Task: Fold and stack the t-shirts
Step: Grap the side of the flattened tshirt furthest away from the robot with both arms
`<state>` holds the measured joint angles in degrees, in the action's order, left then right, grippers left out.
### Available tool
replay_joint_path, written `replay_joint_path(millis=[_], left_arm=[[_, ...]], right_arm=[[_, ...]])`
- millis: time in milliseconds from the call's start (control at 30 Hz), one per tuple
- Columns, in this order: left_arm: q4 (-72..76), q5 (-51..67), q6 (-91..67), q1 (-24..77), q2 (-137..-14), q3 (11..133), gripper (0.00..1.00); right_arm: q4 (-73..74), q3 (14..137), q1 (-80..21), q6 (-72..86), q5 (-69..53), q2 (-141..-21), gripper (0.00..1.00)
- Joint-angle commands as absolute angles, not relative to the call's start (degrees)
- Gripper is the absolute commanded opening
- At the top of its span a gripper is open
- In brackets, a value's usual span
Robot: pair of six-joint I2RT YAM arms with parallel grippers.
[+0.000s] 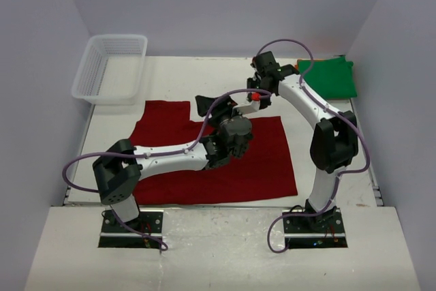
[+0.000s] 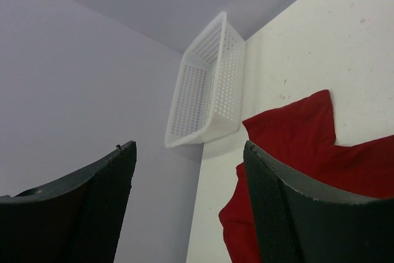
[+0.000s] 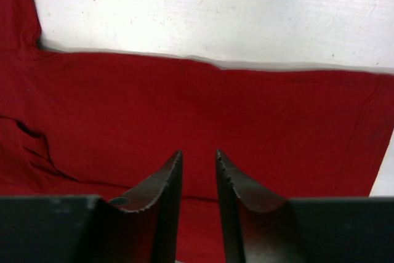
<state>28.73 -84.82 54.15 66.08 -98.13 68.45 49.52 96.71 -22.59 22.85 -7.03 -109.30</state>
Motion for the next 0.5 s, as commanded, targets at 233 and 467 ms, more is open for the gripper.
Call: replay_joint_path(millis=[233,467], left_arm=[[-36.9,-74.5,-11.3,50.6,-85.4,85.2,0.74],[-39.6,-55.8,-17.9,41.5,-84.4,84.5,0.79]], right_arm=[[42.5,84.6,-27.2,25.4,-8.2,-101.1,0.0],[41.7,81.2,-35.2,27.7,-2.9,-102.9,0.0]])
